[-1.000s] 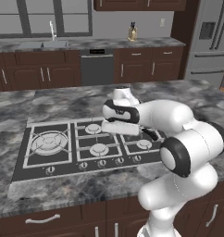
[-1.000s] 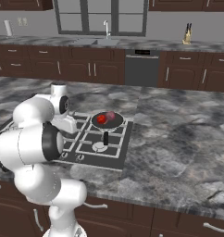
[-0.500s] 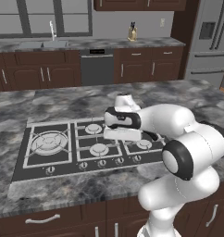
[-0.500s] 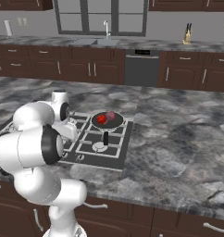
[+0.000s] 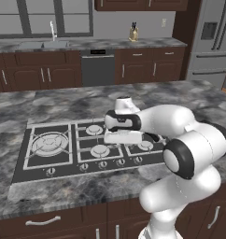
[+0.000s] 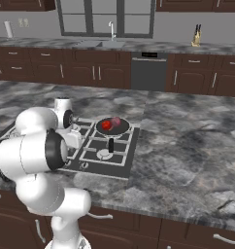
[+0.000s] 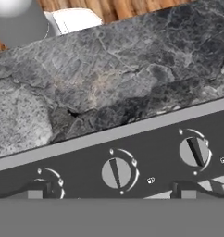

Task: Place the pan on the rear right burner on the stove. Then place the tomato and the onion in the pan and turn on the rear right burner.

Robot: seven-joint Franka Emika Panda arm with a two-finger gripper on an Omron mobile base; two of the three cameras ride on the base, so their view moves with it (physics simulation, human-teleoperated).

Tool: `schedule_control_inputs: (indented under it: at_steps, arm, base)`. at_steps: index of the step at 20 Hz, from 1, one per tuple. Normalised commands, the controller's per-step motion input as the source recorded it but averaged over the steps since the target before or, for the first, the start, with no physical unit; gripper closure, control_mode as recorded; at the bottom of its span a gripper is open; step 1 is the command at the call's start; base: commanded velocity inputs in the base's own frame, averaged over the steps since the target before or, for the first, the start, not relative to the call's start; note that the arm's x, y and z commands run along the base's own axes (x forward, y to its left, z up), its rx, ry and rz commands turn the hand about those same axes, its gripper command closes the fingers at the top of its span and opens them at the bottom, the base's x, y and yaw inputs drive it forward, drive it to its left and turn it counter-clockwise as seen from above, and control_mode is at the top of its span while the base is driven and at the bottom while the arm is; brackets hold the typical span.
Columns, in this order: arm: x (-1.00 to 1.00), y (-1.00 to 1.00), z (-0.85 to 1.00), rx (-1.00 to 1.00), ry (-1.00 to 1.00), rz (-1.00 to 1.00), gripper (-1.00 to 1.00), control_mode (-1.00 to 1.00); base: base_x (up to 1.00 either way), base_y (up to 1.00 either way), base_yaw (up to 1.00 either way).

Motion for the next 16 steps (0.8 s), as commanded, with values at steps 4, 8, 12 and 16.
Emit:
schedule_control_inputs:
  at_steps: [4,8,12,16]
  arm:
    - [0.00,0.00,-0.07,0.00,0.00,0.11,-1.00,-1.00]
    - [0.00,0.00,-0.30,0.00,0.00,0.06,-1.00,-1.00]
    - [0.07,0.00,-0.32,0.00,0.00,0.04,-1.00,-1.00]
    - [0.17,0.00,-0.07,0.00,0.00,0.01,-1.00,-1.00]
  base:
    - [0.00,0.00,0.00]
    - [0.00,0.00,0.00]
    - [0.00,0.00,0.00]
    - [0.00,0.00,0.00]
